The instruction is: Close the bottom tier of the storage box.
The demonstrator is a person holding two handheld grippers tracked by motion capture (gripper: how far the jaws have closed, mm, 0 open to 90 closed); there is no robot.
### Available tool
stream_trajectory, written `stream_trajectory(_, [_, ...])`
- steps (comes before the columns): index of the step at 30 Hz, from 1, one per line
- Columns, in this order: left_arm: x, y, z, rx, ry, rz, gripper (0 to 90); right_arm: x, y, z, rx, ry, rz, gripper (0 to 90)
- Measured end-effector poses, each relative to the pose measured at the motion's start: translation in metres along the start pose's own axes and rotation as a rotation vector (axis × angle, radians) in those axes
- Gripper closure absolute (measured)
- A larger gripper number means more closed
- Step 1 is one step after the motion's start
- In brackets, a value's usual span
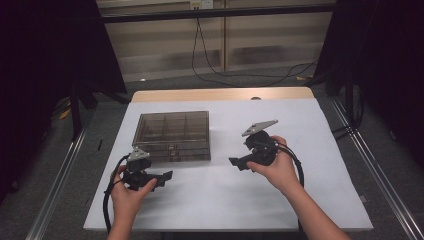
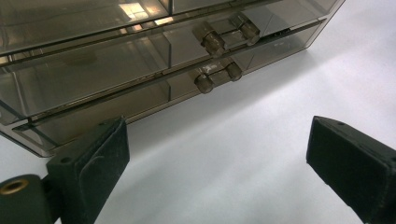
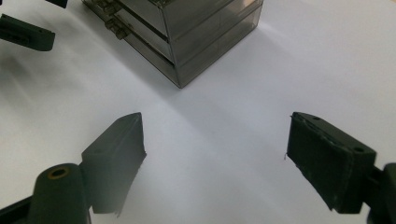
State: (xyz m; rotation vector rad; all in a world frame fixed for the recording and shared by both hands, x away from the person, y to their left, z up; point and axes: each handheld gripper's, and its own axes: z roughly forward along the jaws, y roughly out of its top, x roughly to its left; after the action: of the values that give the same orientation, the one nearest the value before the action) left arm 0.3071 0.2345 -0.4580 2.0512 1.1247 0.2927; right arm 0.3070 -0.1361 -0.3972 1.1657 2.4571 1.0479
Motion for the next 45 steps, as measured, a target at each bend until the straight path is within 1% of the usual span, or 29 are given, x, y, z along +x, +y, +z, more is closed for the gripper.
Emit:
stream_trajectory(2, [0.0,0.0,0.0,0.0,0.003,-0.004,6.2,0.0,-0.003,-0.001,0.002,0.001,-0.001,18.5])
stream_trajectory(3, [0.0,0.0,0.0,0.0,0.003,-0.005,6.3,0.0,-0.004,-0.001,0.003,-0.007,-0.005,18.5])
stream_trajectory(4, [0.0,0.0,-0.001,-0.004,-0.001,-0.01,6.4,-0.001,-0.006,-0.001,0.006,0.0,-0.004,18.4])
stream_trajectory(5, [0.0,0.0,-0.001,-0.005,-0.002,-0.008,6.5,-0.001,-0.008,-0.002,0.007,-0.005,-0.005,18.3])
stream_trajectory(9, [0.0,0.0,0.0,-0.003,-0.006,-0.008,6.4,-0.003,-0.015,-0.001,0.01,-0.001,-0.005,18.0])
stream_trajectory(15, [0.0,0.0,0.0,0.0,-0.002,-0.001,6.4,-0.007,-0.027,-0.003,0.006,-0.005,0.018,17.6])
stream_trajectory(17, [0.0,-0.001,0.0,0.0,-0.005,-0.001,6.5,-0.009,-0.031,-0.005,0.003,-0.017,0.02,17.5])
stream_trajectory(19, [0.0,-0.001,0.0,0.006,-0.004,0.0,6.4,-0.012,-0.035,-0.006,0.002,-0.012,0.03,17.3])
stream_trajectory(22, [0.0,-0.001,0.0,0.002,-0.009,-0.002,6.4,-0.015,-0.042,-0.008,-0.003,-0.01,0.037,17.1])
stream_trajectory(24, [0.0,-0.001,0.0,0.002,-0.008,0.0,6.4,-0.016,-0.045,-0.009,0.013,-0.018,0.037,14.5])
stream_trajectory(27, [0.0,-0.002,0.0,0.002,-0.005,-0.004,6.4,-0.018,-0.048,-0.012,0.026,-0.03,0.035,14.0])
stream_trajectory(29, [0.0,-0.002,0.001,0.004,-0.009,-0.004,6.4,-0.019,-0.049,-0.016,0.02,-0.028,0.047,13.8])
stream_trajectory(31, [0.0,-0.002,0.0,0.001,-0.008,-0.004,6.4,-0.019,-0.05,-0.018,0.006,-0.025,0.048,13.8])
stream_trajectory(32, [0.0,-0.002,0.0,0.004,-0.01,-0.003,6.4,-0.02,-0.051,-0.02,0.002,-0.032,0.044,13.8])
stream_trajectory(34, [0.0,-0.002,0.0,-0.002,-0.009,-0.011,6.5,-0.02,-0.054,-0.022,-0.015,-0.027,0.059,14.4])
stream_trajectory(35, [0.001,-0.002,0.0,0.003,-0.011,-0.004,6.5,-0.021,-0.056,-0.022,-0.009,-0.025,0.062,14.3])
stream_trajectory(37, [0.001,-0.002,0.0,0.0,-0.01,-0.005,6.4,-0.022,-0.06,-0.021,0.005,-0.038,0.059,14.2])
stream_trajectory(39, [0.0,-0.002,0.0,0.0,-0.006,-0.006,6.4,-0.024,-0.067,-0.02,0.011,-0.037,0.067,13.7])
stream_trajectory(40, [0.0,-0.002,0.0,0.001,-0.004,-0.004,6.5,-0.025,-0.068,-0.02,0.027,-0.041,0.064,12.1])
stream_trajectory(41, [0.0,-0.002,0.0,0.001,-0.005,-0.005,6.5,-0.026,-0.07,-0.021,0.034,-0.056,0.064,12.9])
stream_trajectory(42, [0.0,-0.002,0.0,0.001,-0.005,-0.007,6.5,-0.026,-0.072,-0.021,0.023,-0.048,0.069,14.1])
stream_trajectory(43, [0.0,-0.002,0.0,0.001,-0.006,-0.007,6.4,-0.027,-0.074,-0.022,0.027,-0.048,0.075,14.1])
stream_trajectory(45, [0.0,-0.002,0.0,0.001,-0.007,-0.006,6.5,-0.029,-0.077,-0.024,0.026,-0.056,0.079,14.0])
